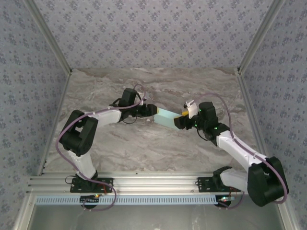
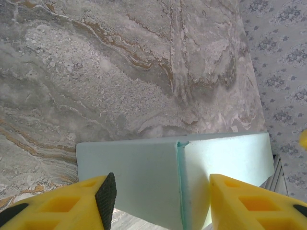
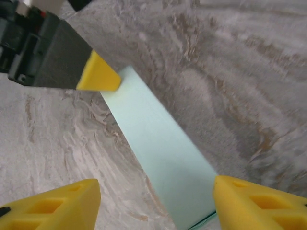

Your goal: Fold the paper box

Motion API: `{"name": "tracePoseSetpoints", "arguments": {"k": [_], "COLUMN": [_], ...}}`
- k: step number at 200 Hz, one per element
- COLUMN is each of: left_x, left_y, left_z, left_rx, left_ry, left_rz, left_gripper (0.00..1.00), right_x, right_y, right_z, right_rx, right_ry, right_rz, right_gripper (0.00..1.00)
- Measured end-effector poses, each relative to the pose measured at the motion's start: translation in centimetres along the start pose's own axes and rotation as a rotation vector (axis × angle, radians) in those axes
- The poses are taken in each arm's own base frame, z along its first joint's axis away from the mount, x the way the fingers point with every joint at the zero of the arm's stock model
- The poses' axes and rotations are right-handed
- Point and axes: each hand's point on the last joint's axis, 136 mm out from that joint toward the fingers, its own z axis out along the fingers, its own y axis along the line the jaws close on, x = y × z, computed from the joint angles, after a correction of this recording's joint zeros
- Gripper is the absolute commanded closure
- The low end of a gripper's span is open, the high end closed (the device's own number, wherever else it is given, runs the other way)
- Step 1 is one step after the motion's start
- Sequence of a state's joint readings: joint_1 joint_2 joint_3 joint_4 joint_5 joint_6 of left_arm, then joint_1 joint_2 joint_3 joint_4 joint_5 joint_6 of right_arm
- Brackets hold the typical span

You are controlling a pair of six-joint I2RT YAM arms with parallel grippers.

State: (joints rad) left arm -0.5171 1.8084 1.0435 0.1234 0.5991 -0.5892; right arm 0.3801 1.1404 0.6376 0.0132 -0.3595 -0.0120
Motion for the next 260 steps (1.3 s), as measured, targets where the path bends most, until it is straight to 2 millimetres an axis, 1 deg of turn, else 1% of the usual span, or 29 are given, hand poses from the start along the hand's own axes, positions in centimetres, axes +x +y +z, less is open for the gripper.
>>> {"name": "tracePoseSetpoints", "arguments": {"k": [13,31,48,66,85,98,111,122,137,145,155,162,182,189,198,202,209,214,217,226,244,249,252,254,256,257,260], "left_x": [-0.1,0.0,0.0,0.0,0.1,0.2,0.3,0.4,0.7,1.0,1.3,1.6,2.1,2.0,1.6,1.3,0.6,0.0,-0.3,-1.3,-2.3,-2.6,-2.8,-2.9,-3.0,-3.1,-3.2], "left_y": [0.0,0.0,0.0,0.0,-0.1,-0.1,-0.1,-0.1,-0.1,0.0,0.4,0.7,2.0,2.4,3.0,3.2,3.3,3.3,3.2,2.7,1.6,1.4,1.2,1.1,1.1,1.0,1.1], "left_z": [0.0,0.0,0.0,0.0,0.0,-0.1,-0.3,-0.4,-0.8,-1.1,-1.6,-2.0,-4.0,-4.8,-6.3,-7.0,-8.4,-9.4,-10.1,-12.0,-15.2,-16.0,-16.7,-17.0,-17.2,-17.4,-18.0], "left_rx": [0.001,0.003,0.006,0.007,0.008,0.010,0.011,0.011,0.011,0.013,0.010,0.007,-0.002,-0.008,-0.020,-0.027,-0.038,-0.050,-0.056,-0.081,-0.155,-0.182,-0.201,-0.214,-0.222,-0.230,-0.251], "left_ry": [-0.003,-0.004,-0.004,-0.004,-0.005,-0.007,-0.008,-0.008,-0.008,-0.005,-0.001,0.001,0.000,-0.014,-0.047,-0.064,-0.103,-0.132,-0.149,-0.209,-0.293,-0.316,-0.333,-0.342,-0.348,-0.356,-0.372], "left_rz": [0.007,0.009,0.010,0.010,0.012,0.013,0.014,0.014,0.010,0.006,-0.010,-0.026,-0.102,-0.126,-0.161,-0.174,-0.188,-0.190,-0.191,-0.173,-0.136,-0.123,-0.111,-0.106,-0.102,-0.098,-0.091], "left_gripper": [0.47,0.47,0.47,0.47,0.47,0.47,0.47,0.46,0.44,0.41,0.32,0.29,0.26,0.25,0.23,0.20,0.11,0.02,0.01,0.01,0.01,0.01,0.01,0.01,0.01,0.01,0.01], "right_x": [-1.3,-2.1,-1.7,-0.4,0.9,1.9,3.0,4.0,5.0,5.3,5.5,5.6,5.7,5.9,6.5,6.8,7.5,7.9,8.1,8.8,9.3,9.3,9.3,9.3,9.3,9.3,9.2], "right_y": [0.1,0.9,1.4,1.2,0.7,0.2,-0.2,-0.4,0.1,0.7,1.6,2.1,3.4,3.9,4.7,5.0,5.5,5.9,6.0,6.5,7.4,7.6,7.8,7.9,8.0,8.0,8.2], "right_z": [-0.2,0.3,1.3,2.8,4.5,5.5,6.2,6.6,6.9,6.9,7.0,7.2,7.6,7.7,7.6,7.5,7.4,7.3,7.2,6.9,6.1,5.9,5.7,5.6,5.5,5.4,5.2], "right_rx": [0.013,0.006,-0.022,-0.060,-0.084,-0.090,-0.091,-0.094,-0.113,-0.122,-0.132,-0.124,-0.083,-0.076,-0.081,-0.085,-0.098,-0.109,-0.116,-0.132,-0.161,-0.168,-0.173,-0.177,-0.180,-0.181,-0.188], "right_ry": [0.008,0.048,0.118,0.222,0.316,0.369,0.425,0.471,0.519,0.533,0.537,0.538,0.516,0.507,0.504,0.506,0.511,0.513,0.515,0.516,0.507,0.502,0.499,0.497,0.496,0.494,0.489], "right_rz": [-0.109,-0.283,-0.398,-0.467,-0.503,-0.521,-0.542,-0.560,-0.615,-0.660,-0.714,-0.759,-0.882,-0.926,-0.970,-0.988,-1.016,-1.032,-1.041,-1.067,-1.107,-1.114,-1.114,-1.123,-1.124,-1.122,-1.125], "right_gripper": [0.19,0.18,0.15,0.15,0.18,0.24,0.33,0.36,0.38,0.41,0.43,0.43,0.41,0.41,0.39,0.38,0.36,0.35,0.34,0.33,0.31,0.24,0.18,0.13,0.05,0.02,0.00]}}
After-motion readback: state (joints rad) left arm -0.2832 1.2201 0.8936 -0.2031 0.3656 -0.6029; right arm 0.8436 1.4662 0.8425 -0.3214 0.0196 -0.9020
